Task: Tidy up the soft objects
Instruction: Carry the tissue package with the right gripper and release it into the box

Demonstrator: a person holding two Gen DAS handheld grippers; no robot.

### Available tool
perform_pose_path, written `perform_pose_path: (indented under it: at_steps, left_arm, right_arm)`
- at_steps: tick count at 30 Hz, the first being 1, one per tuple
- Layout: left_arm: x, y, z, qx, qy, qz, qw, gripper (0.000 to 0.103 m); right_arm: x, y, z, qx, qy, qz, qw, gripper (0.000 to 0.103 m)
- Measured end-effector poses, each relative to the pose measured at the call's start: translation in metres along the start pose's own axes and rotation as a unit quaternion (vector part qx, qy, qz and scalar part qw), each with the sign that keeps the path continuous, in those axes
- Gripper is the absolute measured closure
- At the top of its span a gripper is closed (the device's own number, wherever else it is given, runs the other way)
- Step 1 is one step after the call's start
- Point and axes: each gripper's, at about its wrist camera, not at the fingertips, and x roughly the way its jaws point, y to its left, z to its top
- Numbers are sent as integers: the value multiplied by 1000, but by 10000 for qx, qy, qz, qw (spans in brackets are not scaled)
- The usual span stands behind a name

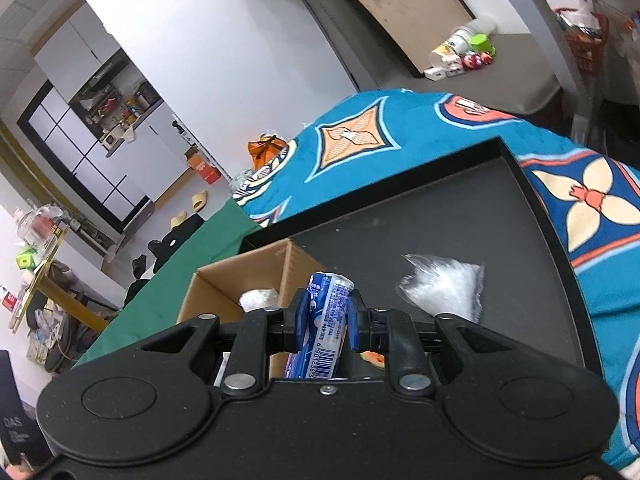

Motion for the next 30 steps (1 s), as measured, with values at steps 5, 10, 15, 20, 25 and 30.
perform_pose_path:
  at_steps: [5,10,15,20,25,30]
  left_arm:
    - [5,7,-3,-80,13,-97,9999,51]
    - [10,18,-9,-243,-17,-212,9995,52]
    - [15,28,-15,-425,-3,-362,9984,56]
    - [17,31,-15,-473,-24,-524,9975,75]
    - [20,38,-17,-618,-48,-584,9964,89]
    - [18,40,-19,-625,-100,-642,9959,90]
  right_arm:
    - [3,20,5,-173,-14,19,9998,83]
    - [11,36,6,-338,25,18,9994,83]
    - [22,51,4,-467,107,39,9988,83]
    - [32,64,-1,-590,205,6,9980,82]
    - [39,75,-5,-782,330,-7,9964,75]
    - [39,68,-9,-670,360,-76,9971,70]
